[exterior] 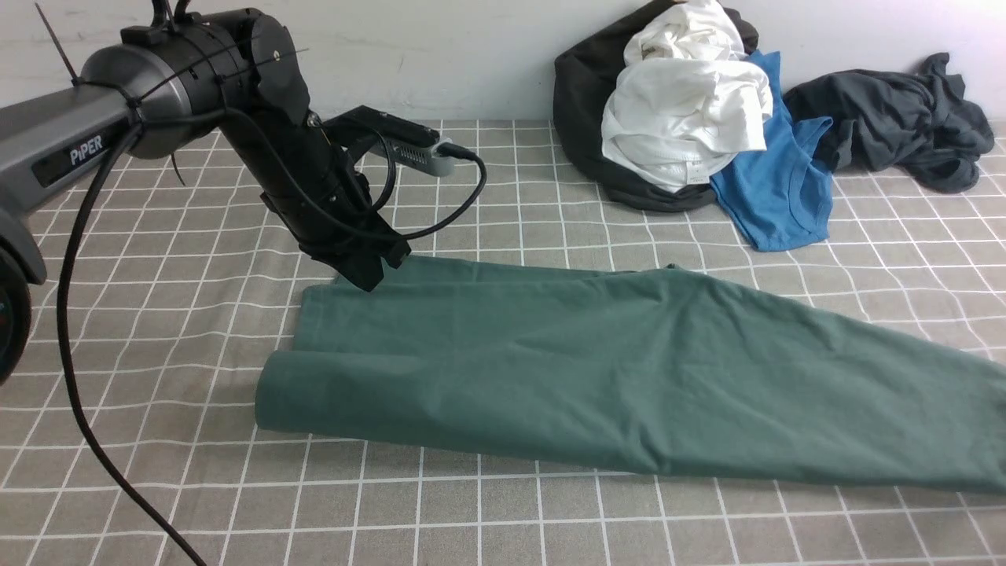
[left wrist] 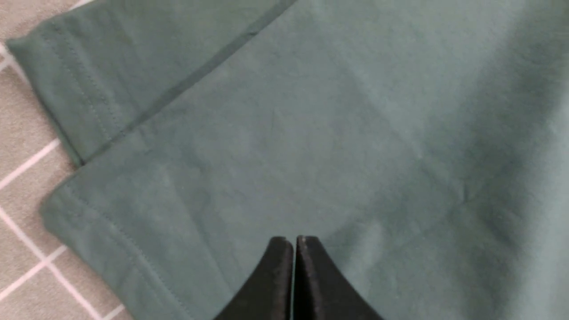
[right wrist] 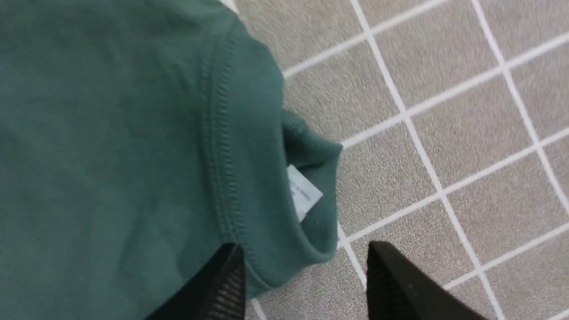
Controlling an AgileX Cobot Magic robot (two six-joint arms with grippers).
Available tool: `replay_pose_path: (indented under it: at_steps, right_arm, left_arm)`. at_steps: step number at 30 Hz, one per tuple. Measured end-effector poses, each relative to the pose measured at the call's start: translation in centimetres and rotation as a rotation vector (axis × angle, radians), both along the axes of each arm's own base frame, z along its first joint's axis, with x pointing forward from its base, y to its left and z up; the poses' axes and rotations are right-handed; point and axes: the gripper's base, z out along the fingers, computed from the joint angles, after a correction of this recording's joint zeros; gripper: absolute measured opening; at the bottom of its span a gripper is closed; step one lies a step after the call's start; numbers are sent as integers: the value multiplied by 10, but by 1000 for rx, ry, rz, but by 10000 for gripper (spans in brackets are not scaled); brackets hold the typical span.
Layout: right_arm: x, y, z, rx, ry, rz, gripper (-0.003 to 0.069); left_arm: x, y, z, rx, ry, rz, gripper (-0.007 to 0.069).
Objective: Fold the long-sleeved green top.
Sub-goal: Use the right arm to clamp the right edge of the fabric
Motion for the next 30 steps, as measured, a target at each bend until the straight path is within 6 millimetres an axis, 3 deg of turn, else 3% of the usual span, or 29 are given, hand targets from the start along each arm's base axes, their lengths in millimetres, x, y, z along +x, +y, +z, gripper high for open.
replay_pose_path:
  at_steps: [4,7,14,18,22,27,29,30]
  right_arm:
    - [5,-9,-22,27,26,-33,463]
    - [12,-11,-50,62,69,-49,511]
    - [15,-11,-52,99,47,-33,498]
    - [17,-10,-51,105,30,-1,442]
    - [19,-8,-50,115,10,22,298]
    - [18,-6,-43,114,-5,50,68]
    - [17,-7,-38,105,-8,59,36]
    - [16,-8,-27,74,-10,87,20]
  left_arm:
    - [0,-2,0,-18,3,-2,-8]
    - [0,-2,0,-19,4,-4,-8]
    - [-1,-2,0,-19,5,-8,-8]
    - [-1,-2,0,-19,5,-8,-8]
    - [-1,-2,0,-19,4,-8,-7]
    - [-1,-2,0,-17,2,-15,-7]
    - [-1,-2,1,-16,-3,-23,-7]
    - [-1,-1,2,-14,-4,-31,-7]
